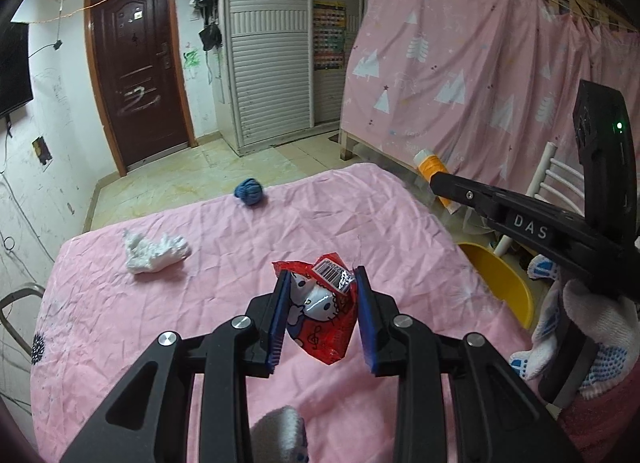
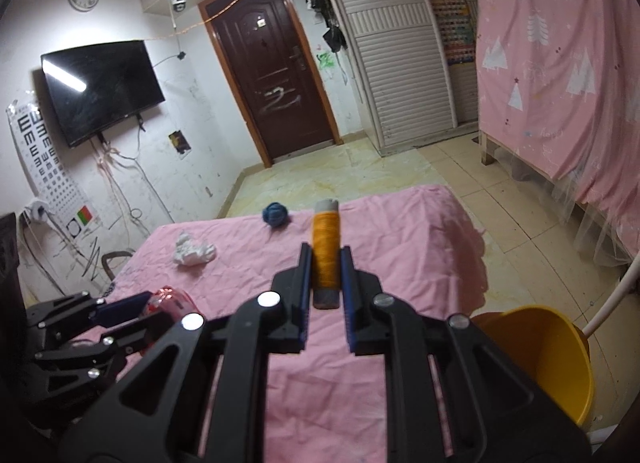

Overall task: Collect trash
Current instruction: 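Carry the snack packet and thread spool with both tools over the yellow bucket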

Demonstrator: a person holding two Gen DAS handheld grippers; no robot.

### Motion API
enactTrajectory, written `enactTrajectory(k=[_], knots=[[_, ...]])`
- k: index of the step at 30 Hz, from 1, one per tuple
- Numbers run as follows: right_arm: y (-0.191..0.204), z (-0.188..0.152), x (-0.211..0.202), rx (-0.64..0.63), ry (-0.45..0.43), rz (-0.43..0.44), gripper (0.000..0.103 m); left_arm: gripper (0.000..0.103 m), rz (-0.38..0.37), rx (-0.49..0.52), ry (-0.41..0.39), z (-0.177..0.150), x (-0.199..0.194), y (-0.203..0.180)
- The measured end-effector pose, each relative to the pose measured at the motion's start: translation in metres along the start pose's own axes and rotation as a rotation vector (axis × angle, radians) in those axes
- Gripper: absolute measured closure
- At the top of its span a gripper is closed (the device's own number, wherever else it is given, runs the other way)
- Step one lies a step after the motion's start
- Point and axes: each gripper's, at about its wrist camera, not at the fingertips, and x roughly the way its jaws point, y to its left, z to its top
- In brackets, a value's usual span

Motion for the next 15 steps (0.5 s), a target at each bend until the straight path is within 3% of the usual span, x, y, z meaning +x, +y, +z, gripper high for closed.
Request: enactTrajectory(k=[15], knots=[[-0.085,-0.024,-0.045,0.131,-0.047,-0.091,0.09,0.081,-0.135,0.118,0.038,0.009,0.019,-0.092]])
